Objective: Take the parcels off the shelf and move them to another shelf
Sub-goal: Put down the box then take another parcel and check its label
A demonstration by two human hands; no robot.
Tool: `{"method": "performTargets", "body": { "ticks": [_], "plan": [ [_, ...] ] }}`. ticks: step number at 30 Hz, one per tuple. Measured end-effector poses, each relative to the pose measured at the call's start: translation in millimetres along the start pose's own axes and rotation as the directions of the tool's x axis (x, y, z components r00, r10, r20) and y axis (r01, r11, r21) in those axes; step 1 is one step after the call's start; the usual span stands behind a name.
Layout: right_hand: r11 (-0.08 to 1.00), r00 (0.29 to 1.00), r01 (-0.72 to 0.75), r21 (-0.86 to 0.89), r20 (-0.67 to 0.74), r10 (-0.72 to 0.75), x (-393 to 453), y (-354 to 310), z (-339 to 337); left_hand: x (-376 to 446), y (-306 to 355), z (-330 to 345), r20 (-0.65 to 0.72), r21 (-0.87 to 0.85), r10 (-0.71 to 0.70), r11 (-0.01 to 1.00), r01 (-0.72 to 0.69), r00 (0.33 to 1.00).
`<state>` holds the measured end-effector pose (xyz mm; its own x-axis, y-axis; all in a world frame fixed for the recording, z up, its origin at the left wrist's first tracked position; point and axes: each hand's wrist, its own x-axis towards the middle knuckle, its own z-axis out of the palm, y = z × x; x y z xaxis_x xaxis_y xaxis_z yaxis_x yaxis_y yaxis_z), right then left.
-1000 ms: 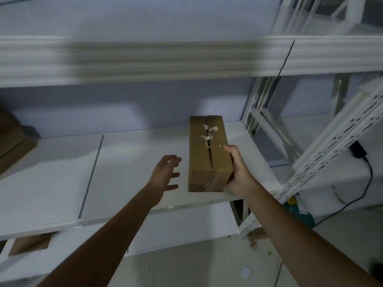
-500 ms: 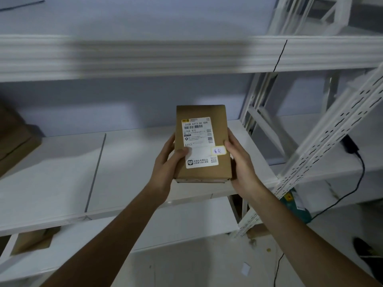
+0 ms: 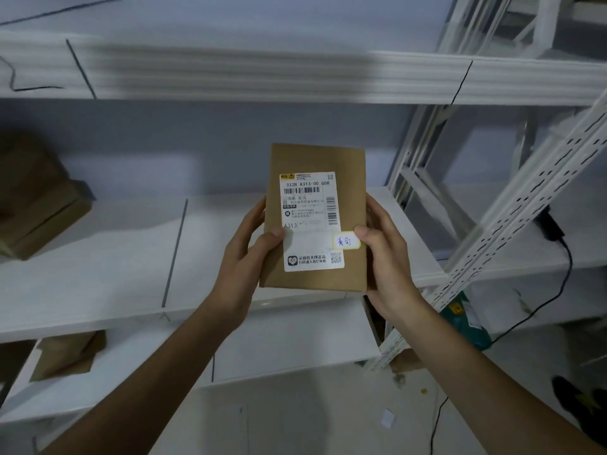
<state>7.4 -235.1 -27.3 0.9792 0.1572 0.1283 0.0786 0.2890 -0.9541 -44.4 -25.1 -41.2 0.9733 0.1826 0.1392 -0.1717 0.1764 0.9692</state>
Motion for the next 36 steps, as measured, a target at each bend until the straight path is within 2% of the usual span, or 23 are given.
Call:
{"method": "performTargets", "body": {
  "ticks": [11,20,28,36],
  "plan": [
    [0.994,0.979,0.054,0.092,0.192,-0.071,-59,-48,59,-96,82,-26,-0.130,0.065,0.154,0.987,-0.147,0.979],
    [0.979,0.928,0.139,0.151,0.324,-0.182,-101,-100,114,-153,160,-43,-0.190,0.152,0.332,0.940,-0.306,0.924],
    [0.956,0.902,0.274,0.106,0.318,-0.294,-98,-149,173,-150,225,-65,-0.155,0.206,0.451,0.885,-0.417,0.879],
    [0.915,0.866,0.395,0.082,0.300,-0.401,-60,-168,282,-99,283,-150,-0.179,0.188,0.508,0.858,-0.477,0.843]
  ]
}}
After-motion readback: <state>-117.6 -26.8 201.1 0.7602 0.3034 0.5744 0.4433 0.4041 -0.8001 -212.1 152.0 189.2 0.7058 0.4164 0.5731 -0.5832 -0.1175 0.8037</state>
